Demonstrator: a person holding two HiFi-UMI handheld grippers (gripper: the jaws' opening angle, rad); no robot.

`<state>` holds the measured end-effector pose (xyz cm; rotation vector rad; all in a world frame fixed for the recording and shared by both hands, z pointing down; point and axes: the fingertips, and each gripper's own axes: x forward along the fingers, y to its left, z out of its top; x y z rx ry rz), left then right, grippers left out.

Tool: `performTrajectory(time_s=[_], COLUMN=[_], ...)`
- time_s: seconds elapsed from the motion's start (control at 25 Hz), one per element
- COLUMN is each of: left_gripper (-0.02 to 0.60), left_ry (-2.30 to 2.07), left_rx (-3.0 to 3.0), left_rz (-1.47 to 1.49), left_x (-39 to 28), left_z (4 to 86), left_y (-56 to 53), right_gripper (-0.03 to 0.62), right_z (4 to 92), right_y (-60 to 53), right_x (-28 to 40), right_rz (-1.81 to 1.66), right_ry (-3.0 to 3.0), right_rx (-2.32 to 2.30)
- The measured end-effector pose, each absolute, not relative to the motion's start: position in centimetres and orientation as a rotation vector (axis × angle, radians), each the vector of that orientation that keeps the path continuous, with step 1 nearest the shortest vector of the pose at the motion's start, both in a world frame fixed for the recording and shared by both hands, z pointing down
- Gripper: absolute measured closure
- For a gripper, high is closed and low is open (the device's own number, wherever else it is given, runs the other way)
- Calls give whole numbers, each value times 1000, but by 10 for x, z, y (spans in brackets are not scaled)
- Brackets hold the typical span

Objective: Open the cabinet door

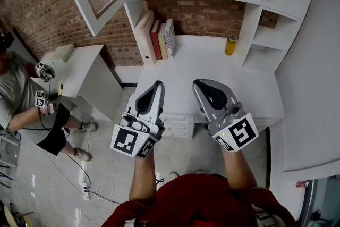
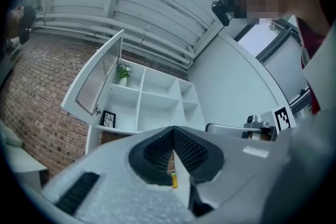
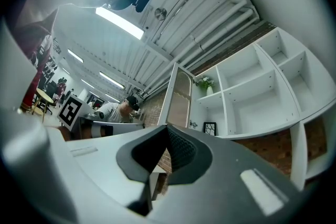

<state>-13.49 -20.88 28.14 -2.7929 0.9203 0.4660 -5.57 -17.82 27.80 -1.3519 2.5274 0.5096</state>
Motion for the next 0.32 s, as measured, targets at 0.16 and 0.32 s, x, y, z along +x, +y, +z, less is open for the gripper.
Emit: performTrajectory(time_s=[0.16, 0.32], left_gripper=[575, 575], left_ry=[914, 912], left_rx=[-2802, -2807], left_rz=[464, 466], left_x=[-134, -135], left_z=[283, 284], left_y=[-208, -209], right_gripper=[582, 582], right_z=[280, 281], right_y=[-178, -179], right_x=[-55, -56], right_rz=[504, 501], right_ry=[2529, 2531], right_rx=[-1357, -1359])
